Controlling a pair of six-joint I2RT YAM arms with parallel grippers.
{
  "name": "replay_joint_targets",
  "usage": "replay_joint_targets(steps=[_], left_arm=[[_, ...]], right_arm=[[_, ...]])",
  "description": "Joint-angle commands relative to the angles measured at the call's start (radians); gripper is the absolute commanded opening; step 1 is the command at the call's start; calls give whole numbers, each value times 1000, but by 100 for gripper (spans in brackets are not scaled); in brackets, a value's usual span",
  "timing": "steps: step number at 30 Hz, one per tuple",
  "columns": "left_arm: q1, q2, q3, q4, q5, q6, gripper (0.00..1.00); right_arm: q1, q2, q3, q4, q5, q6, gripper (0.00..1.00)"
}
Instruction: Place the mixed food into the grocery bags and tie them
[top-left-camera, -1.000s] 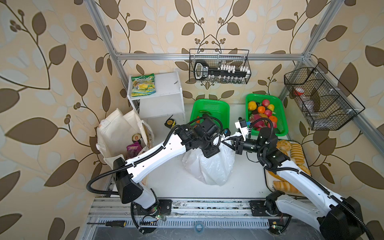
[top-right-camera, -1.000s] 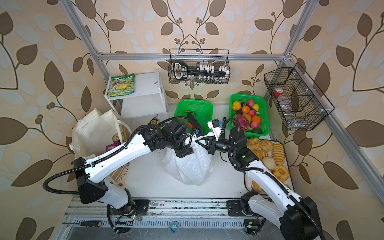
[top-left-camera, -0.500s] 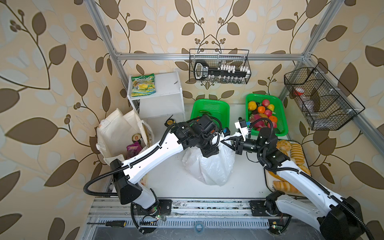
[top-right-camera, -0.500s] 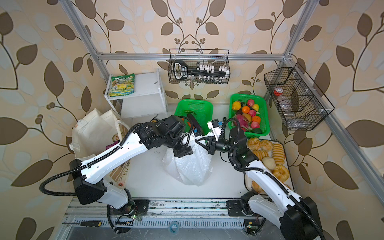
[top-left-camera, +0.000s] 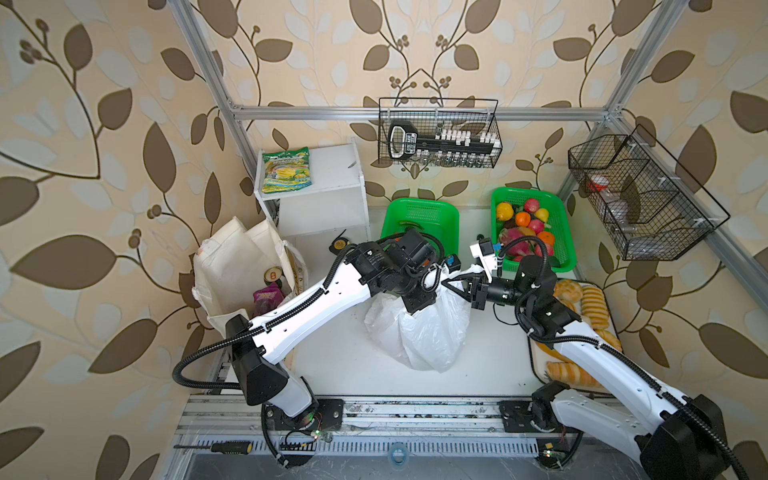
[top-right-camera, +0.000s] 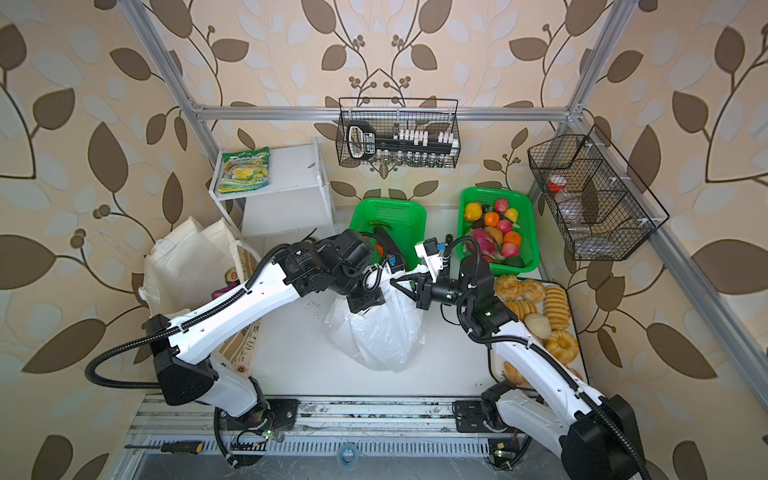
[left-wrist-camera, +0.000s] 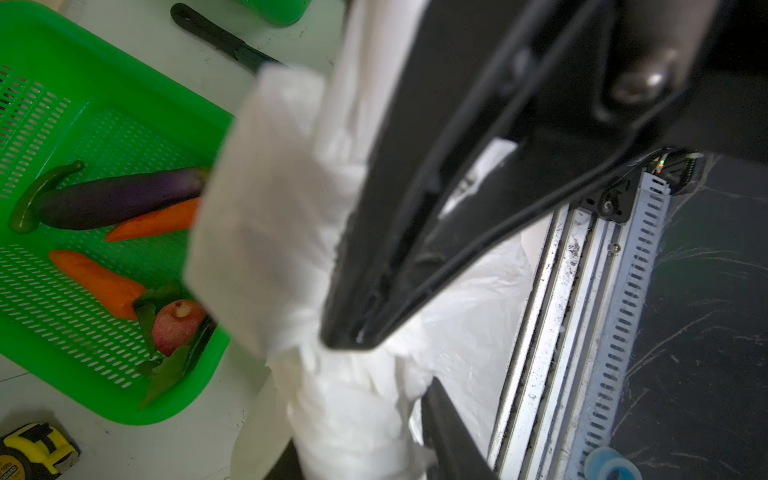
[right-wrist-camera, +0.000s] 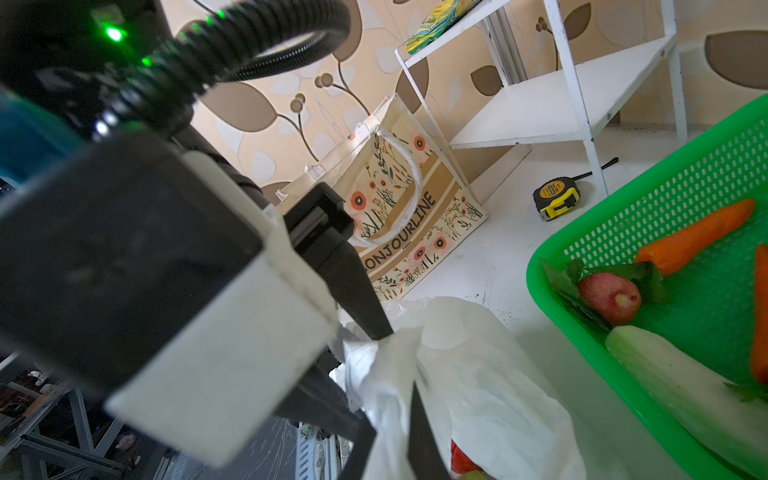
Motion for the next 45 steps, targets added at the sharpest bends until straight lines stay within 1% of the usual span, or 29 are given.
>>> replay_joint_targets(steps=[1, 3, 4, 5, 7, 8, 11, 13, 14, 15, 17, 20, 22, 24, 27, 28, 29, 31, 33, 34, 37, 39, 42, 45], left_arm=[[6, 2, 28, -19, -40, -7, 23], [6, -7, 25, -3, -47, -8, 15], [6, -16, 17, 11, -54, -9, 8], [6, -23, 10, 25, -58, -10, 5], [6, -48, -9, 56, -63, -13, 5], [6, -58, -19, 67, -61, -12, 5], [6, -83, -39, 89, -55, -12, 6], [6, -97, -47, 95, -56, -10, 7], [6, -101, -50, 97, -54, -12, 7], [6, -104, -53, 99, -48, -12, 8], [6, -104, -58, 103, -33, -15, 9], [6, -101, -53, 105, -5, -25, 10], [6, -96, -51, 102, 8, -33, 10], [6, -95, -50, 100, 13, -41, 11], [6, -99, -53, 95, 15, -54, 11], [6, -101, -54, 95, 17, -58, 11], [6, -102, -55, 98, 20, -60, 12], [6, -104, -59, 103, 24, -62, 12], [6, -104, -64, 106, 24, -63, 13], [6, -104, -66, 108, 24, -64, 13], [6, -104, -67, 112, 7, -67, 14], [6, -104, -69, 114, -20, -71, 15], [6, -104, -79, 125, -62, -76, 18], [6, -144, -95, 151, -88, -79, 19]], right_arm=[[4, -18, 26, 12, -20, 1, 7], [4, -22, 20, 7, -22, -3, 8], [4, -23, 16, 5, -21, -4, 8], [4, -26, 13, 2, -22, -6, 9], [4, -32, 6, -7, -26, -15, 11], [4, -34, 5, -14, -26, -22, 15], [3, -43, -1, -50, -27, -65, 30], [4, -41, -17, -68, -48, -106, 46], [5, -36, -24, -72, -69, -126, 52], [7, -30, -27, -82, -83, -149, 56], [15, -19, -31, -102, -77, -199, 61], [53, -21, -52, -99, 13, -303, 66], [94, -35, -87, -60, 158, -378, 68], [133, -55, -133, 29, 322, -397, 68], [166, -75, -206, 170, 485, -399, 69], [182, -78, -218, 190, 513, -414, 69], [201, -84, -223, 194, 537, -438, 69], [228, -91, -227, 199, 624, -439, 68], [230, -99, -237, 221, 637, -413, 66], [230, -101, -241, 227, 642, -401, 62], [232, -119, -255, 231, 658, -368, 36], [231, -137, -267, 217, 667, -364, 26], [230, -164, -280, 179, 655, -377, 15], [230, -188, -285, 144, 634, -384, 8]])
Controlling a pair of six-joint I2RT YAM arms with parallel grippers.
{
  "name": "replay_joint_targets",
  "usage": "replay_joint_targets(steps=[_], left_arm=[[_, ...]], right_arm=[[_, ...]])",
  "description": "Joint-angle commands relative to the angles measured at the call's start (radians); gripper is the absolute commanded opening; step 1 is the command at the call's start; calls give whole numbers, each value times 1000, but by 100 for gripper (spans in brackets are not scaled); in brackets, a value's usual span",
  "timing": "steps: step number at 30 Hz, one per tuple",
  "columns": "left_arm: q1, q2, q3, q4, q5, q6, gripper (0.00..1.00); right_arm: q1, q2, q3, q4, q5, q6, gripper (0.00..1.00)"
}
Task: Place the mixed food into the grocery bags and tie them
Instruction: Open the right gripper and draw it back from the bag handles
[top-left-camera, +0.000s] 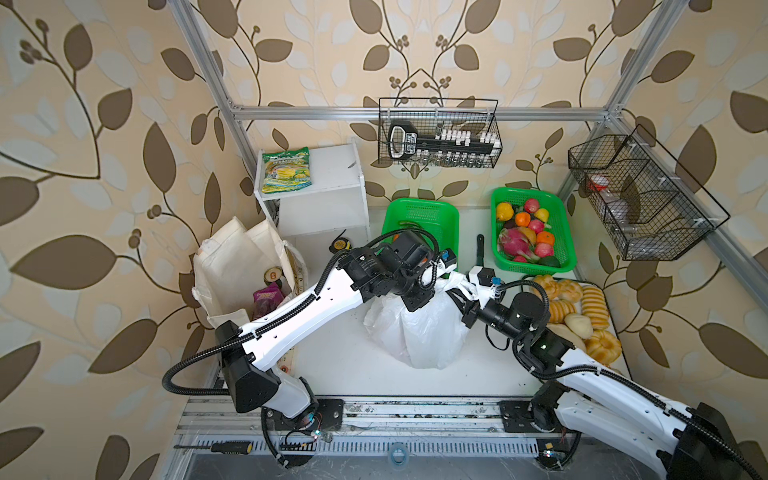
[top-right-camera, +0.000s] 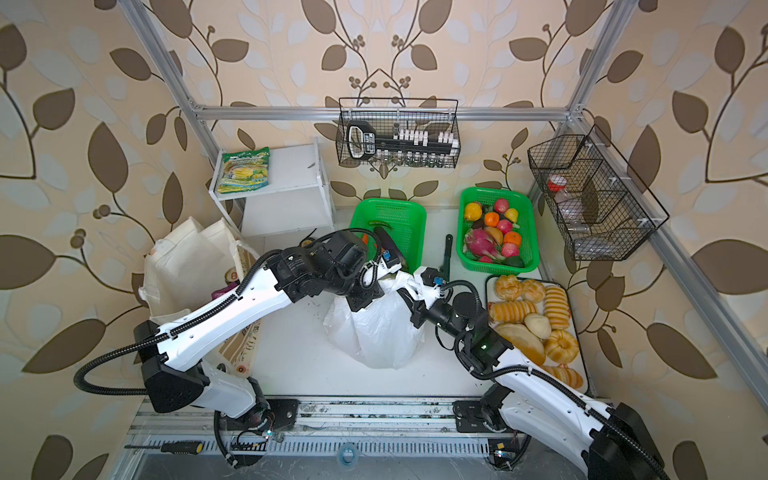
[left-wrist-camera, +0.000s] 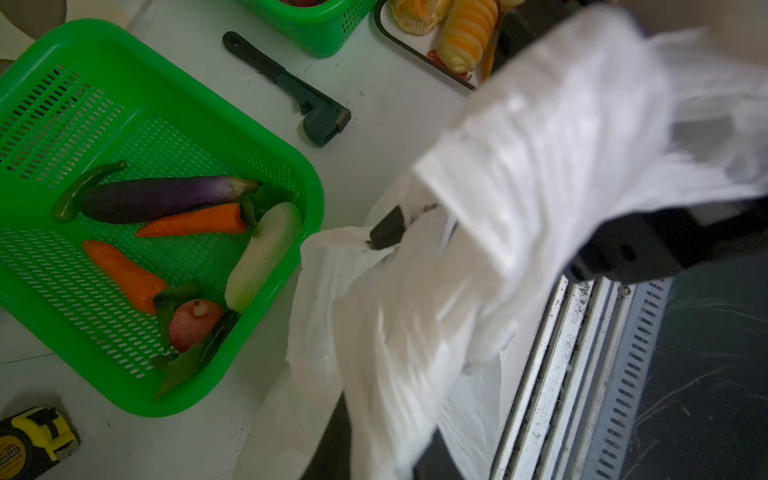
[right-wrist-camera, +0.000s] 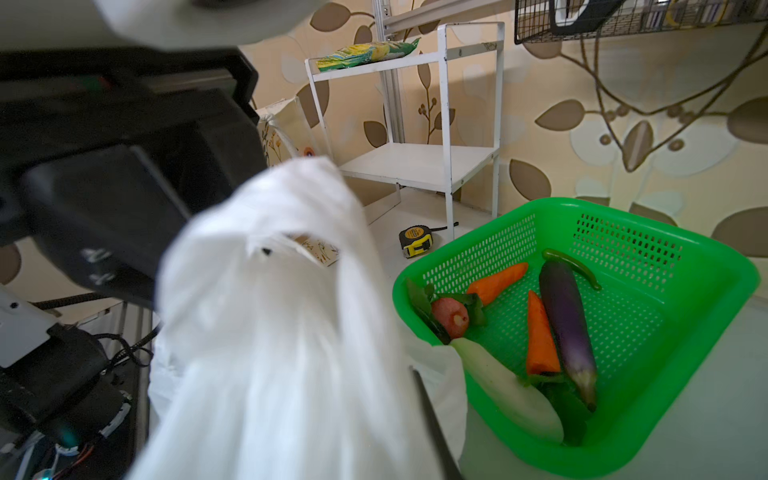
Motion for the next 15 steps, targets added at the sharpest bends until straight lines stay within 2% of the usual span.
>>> replay_joint_targets(steps=[1, 10, 15], left_arm=[[2, -72, -20, 46, -49, -13, 19], [2, -89, -84, 183, -73, -35, 5], [2, -163, -232, 430, -36, -36, 0]], right_arm=[[2, -29, -13, -35, -9, -17, 8], [2, -9, 21, -20, -352, 14, 9], [4, -4, 40, -43, -435, 11, 10]])
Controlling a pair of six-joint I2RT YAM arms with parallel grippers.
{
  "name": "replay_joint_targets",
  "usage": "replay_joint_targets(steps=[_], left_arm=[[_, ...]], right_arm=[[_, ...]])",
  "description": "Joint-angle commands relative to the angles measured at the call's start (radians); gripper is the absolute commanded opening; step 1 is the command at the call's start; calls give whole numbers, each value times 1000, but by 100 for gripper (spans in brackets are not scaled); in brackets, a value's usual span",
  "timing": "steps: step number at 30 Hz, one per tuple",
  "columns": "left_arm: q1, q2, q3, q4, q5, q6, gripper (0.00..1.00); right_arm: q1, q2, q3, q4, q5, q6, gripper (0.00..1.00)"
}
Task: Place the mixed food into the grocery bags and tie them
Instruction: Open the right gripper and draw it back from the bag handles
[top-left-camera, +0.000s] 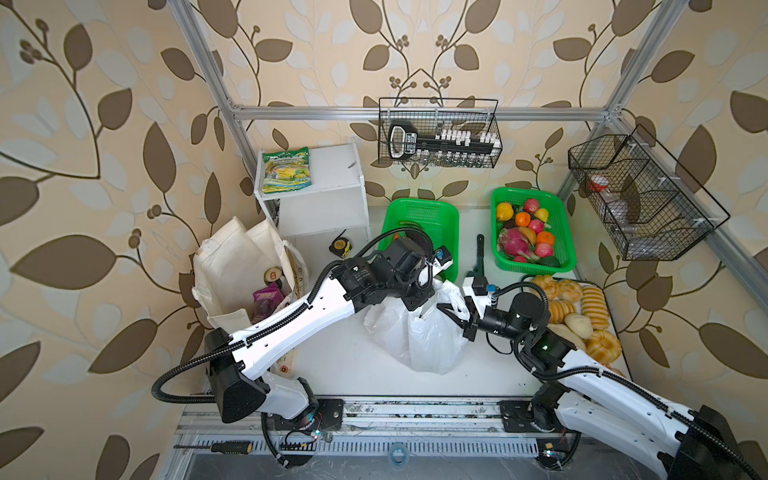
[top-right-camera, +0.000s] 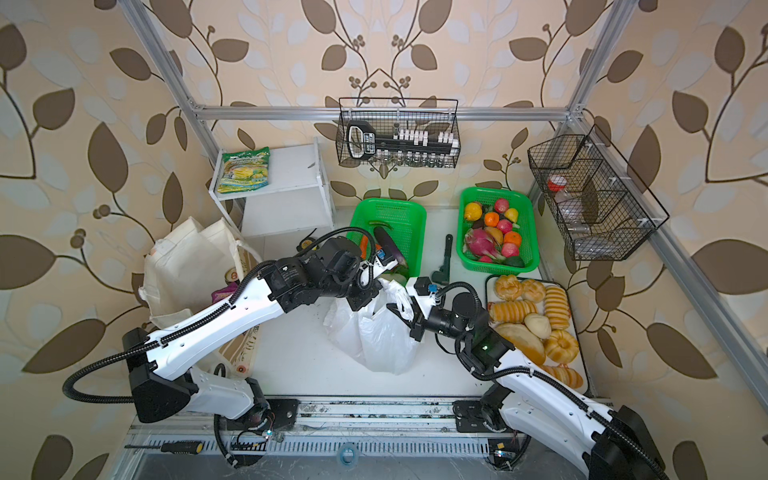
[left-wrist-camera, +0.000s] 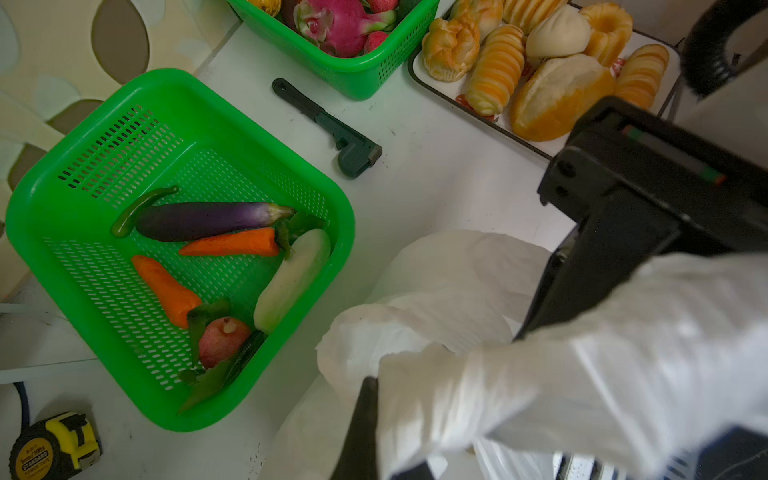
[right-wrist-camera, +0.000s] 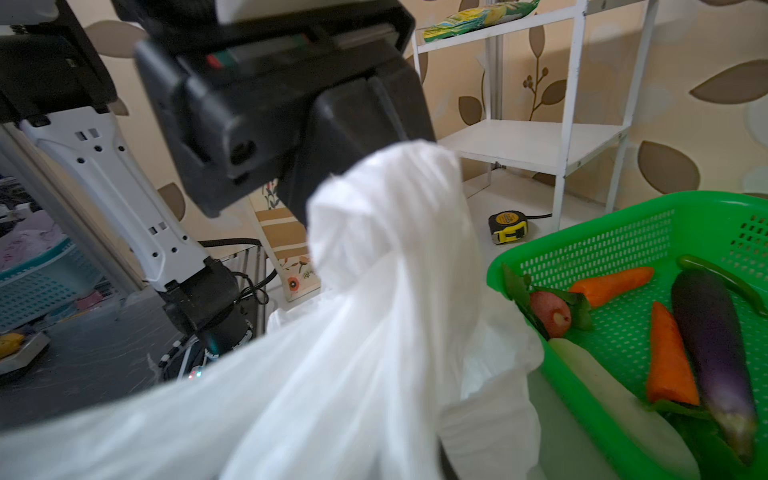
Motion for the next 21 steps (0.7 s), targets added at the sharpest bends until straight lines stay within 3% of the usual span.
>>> replay_joint_targets(steps=[1, 4, 8, 12, 16, 21], left_arm=[[2, -93, -95, 261, 28, -12, 0], [2, -155, -229, 467, 47, -19, 1], [2, -202, -337, 663, 46, -31, 1], [2, -212, -396, 775, 156, 16, 0], [3, -206, -434, 869, 195, -3, 0], [2, -209, -469, 941, 238, -10, 0]], right_arm=[[5, -6, 35, -8, -115, -5, 11], [3, -19, 39, -27, -130, -13, 15], [-4, -62, 37, -65, -136, -43, 30], [-13, -126, 38, -112, -118, -80, 46], [-43, -201, 45, -150, -110, -77, 60], [-95, -311, 59, -222, -103, -87, 65]])
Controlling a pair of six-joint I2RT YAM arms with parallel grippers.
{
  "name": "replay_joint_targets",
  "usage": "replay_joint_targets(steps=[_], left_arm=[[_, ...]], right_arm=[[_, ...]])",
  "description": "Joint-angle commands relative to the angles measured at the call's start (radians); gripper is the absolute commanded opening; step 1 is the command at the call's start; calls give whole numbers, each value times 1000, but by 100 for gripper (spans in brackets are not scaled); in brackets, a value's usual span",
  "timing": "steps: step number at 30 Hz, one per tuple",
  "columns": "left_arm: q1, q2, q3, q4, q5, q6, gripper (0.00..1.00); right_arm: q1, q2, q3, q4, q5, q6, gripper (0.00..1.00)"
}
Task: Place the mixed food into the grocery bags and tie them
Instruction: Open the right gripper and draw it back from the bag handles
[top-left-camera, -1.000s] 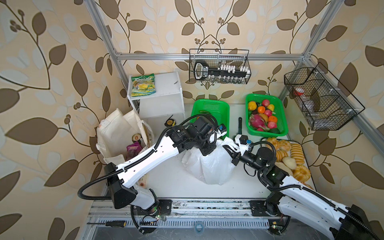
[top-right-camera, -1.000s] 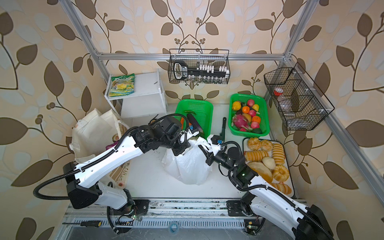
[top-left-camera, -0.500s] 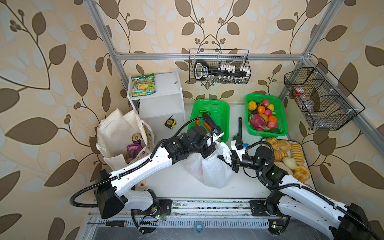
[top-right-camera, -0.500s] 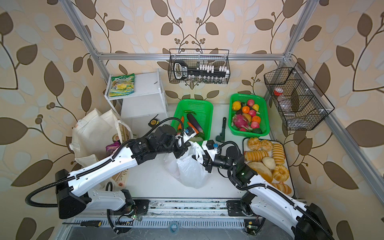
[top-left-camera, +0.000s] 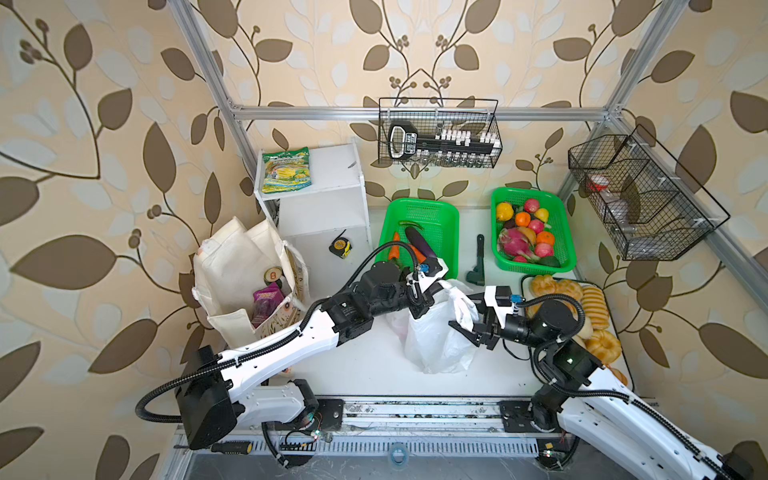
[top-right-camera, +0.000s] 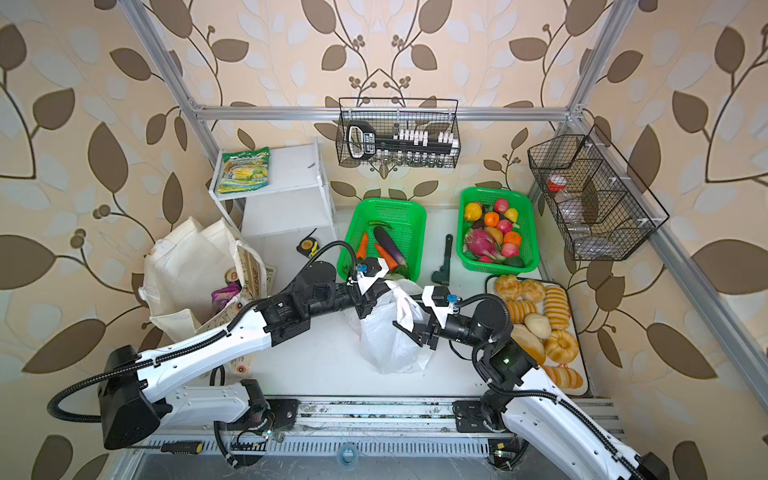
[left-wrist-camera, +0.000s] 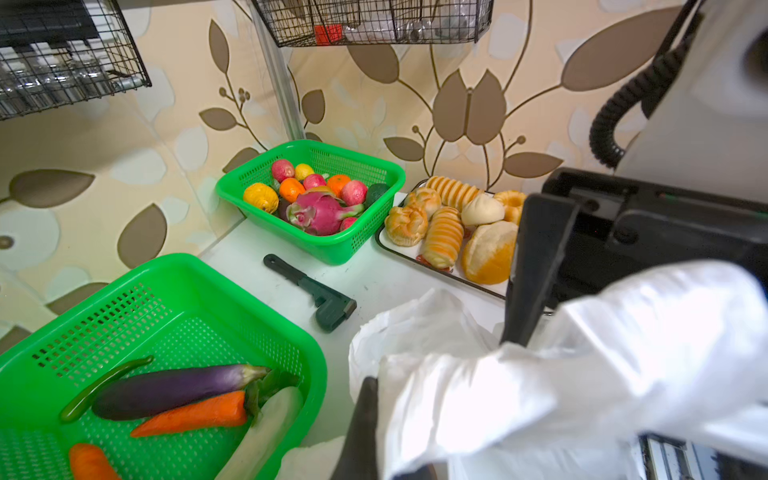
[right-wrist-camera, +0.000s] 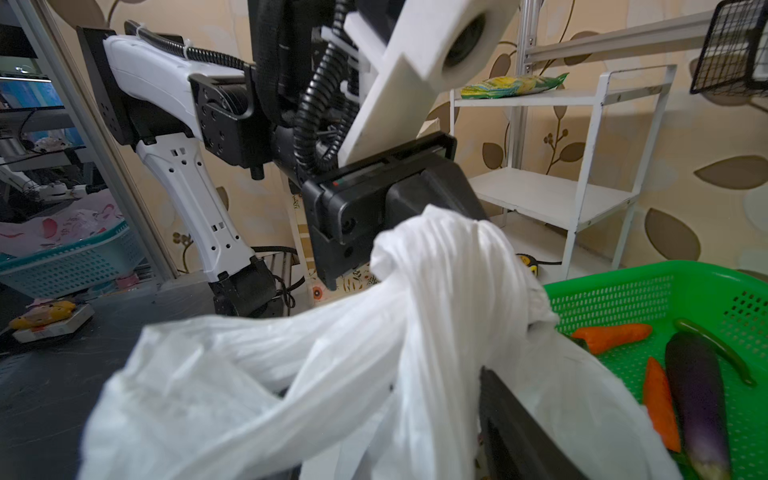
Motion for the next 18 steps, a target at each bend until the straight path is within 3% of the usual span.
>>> replay_joint_targets(steps=[1, 10, 12, 18], left_arm=[[2, -27, -16, 152, 71, 3, 0], [4, -37, -48, 195, 88, -3, 0], [4, -41, -55, 202, 91, -1, 0], [14, -54, -66, 190, 111, 4, 0]], right_arm=[[-28, -65, 42, -71, -4, -33, 66], [-95, -185, 119, -174, -157, -41, 68], [-106, -193, 151, -165, -196, -36, 62], [-137, -173, 231, -180, -135, -46, 39]])
